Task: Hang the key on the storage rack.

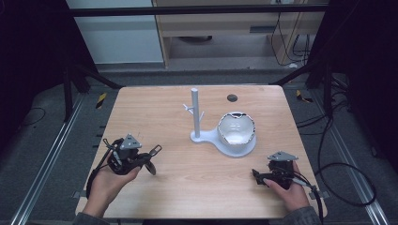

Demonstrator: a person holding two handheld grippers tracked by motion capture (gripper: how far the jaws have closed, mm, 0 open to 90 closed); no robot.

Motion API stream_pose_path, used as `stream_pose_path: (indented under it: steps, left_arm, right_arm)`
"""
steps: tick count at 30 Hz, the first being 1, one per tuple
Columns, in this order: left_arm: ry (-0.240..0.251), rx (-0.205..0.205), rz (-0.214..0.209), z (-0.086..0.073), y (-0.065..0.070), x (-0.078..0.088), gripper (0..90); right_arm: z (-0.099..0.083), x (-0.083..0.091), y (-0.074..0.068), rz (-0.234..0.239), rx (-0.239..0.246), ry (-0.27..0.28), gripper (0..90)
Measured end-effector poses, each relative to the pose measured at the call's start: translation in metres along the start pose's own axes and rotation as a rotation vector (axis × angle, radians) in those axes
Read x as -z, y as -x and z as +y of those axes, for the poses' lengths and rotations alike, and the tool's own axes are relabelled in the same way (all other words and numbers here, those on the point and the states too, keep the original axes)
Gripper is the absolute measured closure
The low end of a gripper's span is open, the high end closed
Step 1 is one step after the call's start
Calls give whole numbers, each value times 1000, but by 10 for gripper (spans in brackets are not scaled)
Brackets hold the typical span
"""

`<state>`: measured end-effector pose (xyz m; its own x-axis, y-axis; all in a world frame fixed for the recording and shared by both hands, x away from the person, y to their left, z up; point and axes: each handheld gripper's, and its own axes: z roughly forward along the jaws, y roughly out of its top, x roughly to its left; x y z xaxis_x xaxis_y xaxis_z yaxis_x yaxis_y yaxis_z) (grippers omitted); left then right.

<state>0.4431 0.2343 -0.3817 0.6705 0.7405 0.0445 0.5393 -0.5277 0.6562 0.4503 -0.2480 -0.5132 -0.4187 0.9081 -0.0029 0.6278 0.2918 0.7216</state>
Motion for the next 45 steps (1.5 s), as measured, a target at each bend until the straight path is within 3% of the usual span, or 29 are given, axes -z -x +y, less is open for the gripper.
stream_pose_path:
  steps: [45]
  left_arm:
    - [93, -10, 19, 21, 9, 0, 812]
  right_arm:
    - [0, 0, 0, 1, 0, 0, 5]
